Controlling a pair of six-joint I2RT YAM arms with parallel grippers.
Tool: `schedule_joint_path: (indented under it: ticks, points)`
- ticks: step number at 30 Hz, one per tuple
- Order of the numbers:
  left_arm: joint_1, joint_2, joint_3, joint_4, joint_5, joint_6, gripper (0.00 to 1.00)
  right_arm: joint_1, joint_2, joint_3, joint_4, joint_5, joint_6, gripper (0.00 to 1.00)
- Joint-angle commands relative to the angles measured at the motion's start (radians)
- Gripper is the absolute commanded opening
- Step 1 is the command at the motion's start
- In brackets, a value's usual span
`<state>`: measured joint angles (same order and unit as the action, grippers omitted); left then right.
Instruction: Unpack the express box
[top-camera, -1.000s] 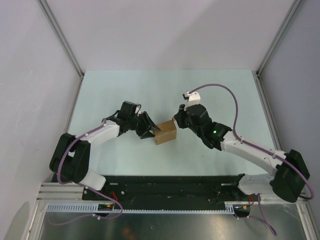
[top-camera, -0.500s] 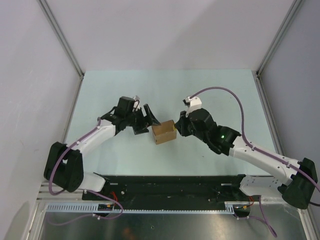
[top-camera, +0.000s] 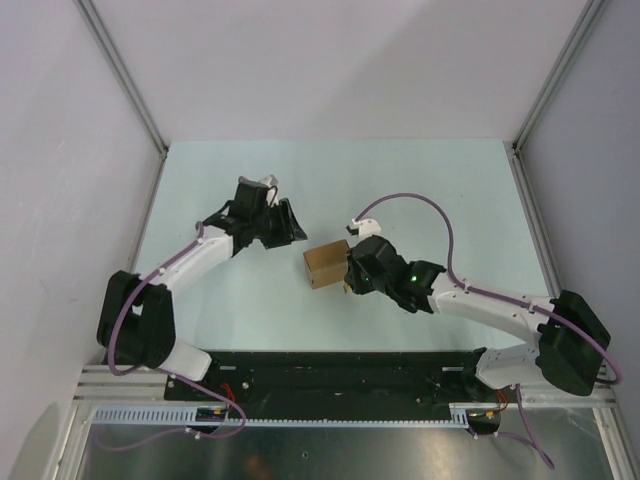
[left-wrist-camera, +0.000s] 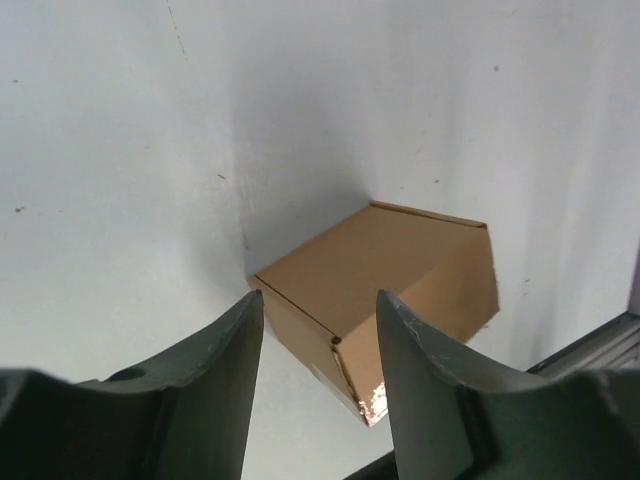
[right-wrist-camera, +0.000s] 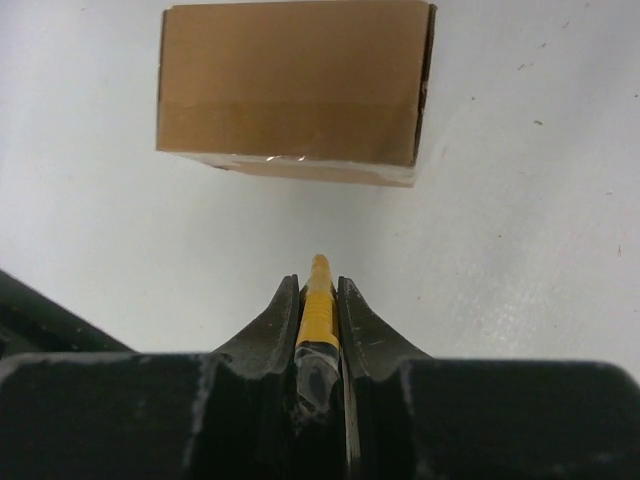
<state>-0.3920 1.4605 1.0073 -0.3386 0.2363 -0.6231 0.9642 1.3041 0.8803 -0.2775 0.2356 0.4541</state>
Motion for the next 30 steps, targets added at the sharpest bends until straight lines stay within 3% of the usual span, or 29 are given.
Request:
schedule_joint_path:
  ticks: [1, 10, 17, 26, 30]
  points:
    - [0.002, 0.044, 0.054, 0.023, -0.008, 0.076, 0.53, -0.021, 0.03, 0.005, 0.092, 0.077, 0.015, 0.0]
    - [0.002, 0.034, 0.053, 0.042, 0.076, 0.109, 0.58, -0.102, 0.093, 0.005, 0.21, 0.084, -0.024, 0.0]
    - [0.002, 0.055, 0.033, 0.072, 0.153, 0.111, 0.71, -0.166, 0.138, 0.005, 0.369, 0.038, -0.101, 0.0]
    - [-0.001, 0.095, 0.048, 0.098, 0.232, 0.134, 0.74, -0.182, 0.199, 0.006, 0.596, -0.09, -0.253, 0.0]
    - [0.001, 0.115, 0.053, 0.099, 0.227, 0.143, 0.74, -0.189, 0.202, 0.006, 0.584, -0.088, -0.275, 0.0]
